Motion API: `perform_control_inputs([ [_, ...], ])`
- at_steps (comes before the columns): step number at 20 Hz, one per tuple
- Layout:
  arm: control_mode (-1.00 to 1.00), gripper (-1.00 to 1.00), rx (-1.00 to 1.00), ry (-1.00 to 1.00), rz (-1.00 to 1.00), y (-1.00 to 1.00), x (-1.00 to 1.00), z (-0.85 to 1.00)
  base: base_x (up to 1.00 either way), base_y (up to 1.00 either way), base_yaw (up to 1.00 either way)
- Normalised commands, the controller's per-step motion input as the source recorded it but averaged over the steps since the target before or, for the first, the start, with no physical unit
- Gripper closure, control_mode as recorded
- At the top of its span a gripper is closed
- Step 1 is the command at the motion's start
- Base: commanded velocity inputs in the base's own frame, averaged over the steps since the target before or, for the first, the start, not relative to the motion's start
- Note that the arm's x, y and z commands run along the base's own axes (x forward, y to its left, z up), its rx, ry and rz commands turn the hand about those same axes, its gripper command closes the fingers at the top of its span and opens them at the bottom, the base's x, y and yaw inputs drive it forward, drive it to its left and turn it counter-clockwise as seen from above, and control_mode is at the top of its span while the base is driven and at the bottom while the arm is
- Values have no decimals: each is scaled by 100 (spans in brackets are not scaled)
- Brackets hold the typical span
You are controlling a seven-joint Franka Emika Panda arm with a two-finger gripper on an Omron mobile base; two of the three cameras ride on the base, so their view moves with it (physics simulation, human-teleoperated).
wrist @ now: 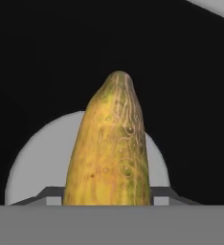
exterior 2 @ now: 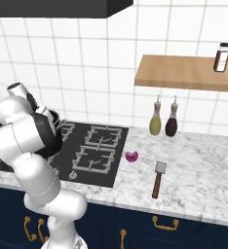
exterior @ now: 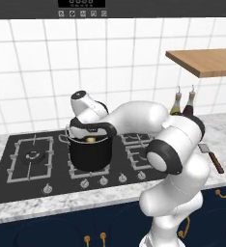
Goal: Put the cucumber and onion in the pot. Retrieve the spatula and lightly stir the vegetables in the pot.
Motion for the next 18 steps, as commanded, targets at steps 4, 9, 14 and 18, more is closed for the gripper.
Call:
perform_control_inputs([
  [4, -100, -100, 0, 0, -1, -2, 0, 13, 0, 0, 0],
  [9, -100, -100, 0, 0, 0, 0, -18, 65, 0, 0, 0],
  [14, -100, -100, 0, -2, -2, -33, -50, 92, 0, 0, 0],
  [18, -100, -100, 0, 0, -8, -97, -34, 37, 0, 0, 0],
])
